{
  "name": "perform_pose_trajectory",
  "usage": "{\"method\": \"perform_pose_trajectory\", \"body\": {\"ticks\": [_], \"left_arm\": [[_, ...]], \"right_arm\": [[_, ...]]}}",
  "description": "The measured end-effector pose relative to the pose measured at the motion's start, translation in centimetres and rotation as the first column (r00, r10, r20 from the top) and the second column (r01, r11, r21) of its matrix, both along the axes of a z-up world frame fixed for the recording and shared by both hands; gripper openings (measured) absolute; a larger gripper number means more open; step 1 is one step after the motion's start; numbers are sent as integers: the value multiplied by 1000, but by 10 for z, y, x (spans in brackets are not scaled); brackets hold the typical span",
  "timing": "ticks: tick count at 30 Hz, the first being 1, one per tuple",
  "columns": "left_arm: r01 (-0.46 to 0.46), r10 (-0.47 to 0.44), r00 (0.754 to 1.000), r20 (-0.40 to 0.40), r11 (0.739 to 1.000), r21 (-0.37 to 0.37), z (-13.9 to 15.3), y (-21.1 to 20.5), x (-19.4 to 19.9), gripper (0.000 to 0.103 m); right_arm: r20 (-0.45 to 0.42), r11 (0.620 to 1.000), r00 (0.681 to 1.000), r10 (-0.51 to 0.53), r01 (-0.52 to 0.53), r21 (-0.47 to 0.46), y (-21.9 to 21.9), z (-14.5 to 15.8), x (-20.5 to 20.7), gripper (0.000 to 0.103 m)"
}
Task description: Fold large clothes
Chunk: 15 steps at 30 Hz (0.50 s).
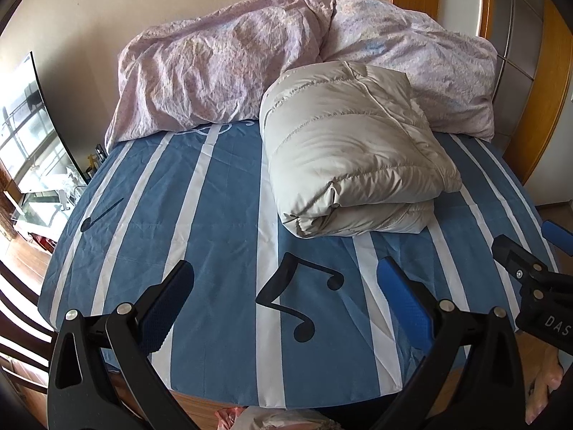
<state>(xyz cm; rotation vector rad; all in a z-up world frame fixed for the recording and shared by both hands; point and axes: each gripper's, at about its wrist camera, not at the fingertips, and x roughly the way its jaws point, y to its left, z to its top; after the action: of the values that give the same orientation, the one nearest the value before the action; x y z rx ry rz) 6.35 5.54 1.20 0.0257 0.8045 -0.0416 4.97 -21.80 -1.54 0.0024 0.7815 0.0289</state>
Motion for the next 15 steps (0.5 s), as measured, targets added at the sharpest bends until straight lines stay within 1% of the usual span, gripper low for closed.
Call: {"method": "perform_pose_trajectory", "body": {"ticks": [15], "left_arm": [[6,-6,1000,-9,1000,3,-1,-2,2,102]], "right_arm": [[-15,1000,1000,6,-6,-3,-1,-2,4,101]]}}
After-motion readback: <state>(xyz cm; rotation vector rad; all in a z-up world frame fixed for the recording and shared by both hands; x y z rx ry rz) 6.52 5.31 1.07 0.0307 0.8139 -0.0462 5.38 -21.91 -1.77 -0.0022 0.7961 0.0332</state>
